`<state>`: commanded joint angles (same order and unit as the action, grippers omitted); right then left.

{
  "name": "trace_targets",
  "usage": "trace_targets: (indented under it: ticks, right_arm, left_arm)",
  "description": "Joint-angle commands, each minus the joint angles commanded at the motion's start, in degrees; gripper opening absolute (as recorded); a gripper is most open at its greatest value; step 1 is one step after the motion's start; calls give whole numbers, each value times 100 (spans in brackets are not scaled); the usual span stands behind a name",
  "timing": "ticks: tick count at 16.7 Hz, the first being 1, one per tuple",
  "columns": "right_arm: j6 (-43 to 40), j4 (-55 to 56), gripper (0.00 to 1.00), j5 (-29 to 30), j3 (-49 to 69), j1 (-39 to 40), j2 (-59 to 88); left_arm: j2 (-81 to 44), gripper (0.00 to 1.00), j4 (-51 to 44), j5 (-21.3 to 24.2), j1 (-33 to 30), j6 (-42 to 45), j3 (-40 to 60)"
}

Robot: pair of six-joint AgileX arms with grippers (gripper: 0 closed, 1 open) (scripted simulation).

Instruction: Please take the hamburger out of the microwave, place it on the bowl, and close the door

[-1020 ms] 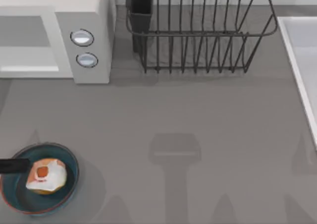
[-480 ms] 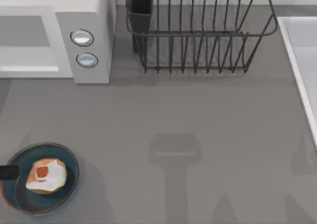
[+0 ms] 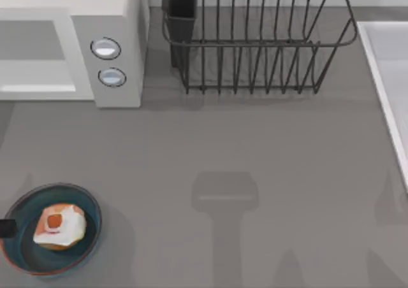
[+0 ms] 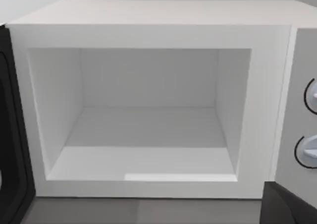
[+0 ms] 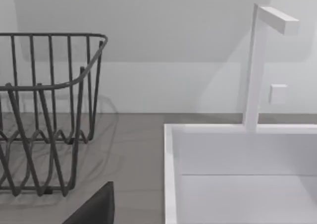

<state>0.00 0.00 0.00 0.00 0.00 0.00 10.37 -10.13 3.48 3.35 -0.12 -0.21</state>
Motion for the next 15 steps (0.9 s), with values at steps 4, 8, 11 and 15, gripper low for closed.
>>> trace_targets:
  ticks: [4,8,11,15]
  right_arm:
    - [0,0,100,0,0,0,0]
    - [0,0,100,0,0,0,0]
    - [0,0,100,0,0,0,0]
    - [0,0,100,0,0,0,0]
  left_arm:
    - [-359,0,-161,156,249,227,344]
    - [-1688,0,-673,661,1060,973,1460]
    - [-3233,0,-1186,1176,1890,1742,2616]
    - [-5685,0,-1914,1924,3101,2869,4321]
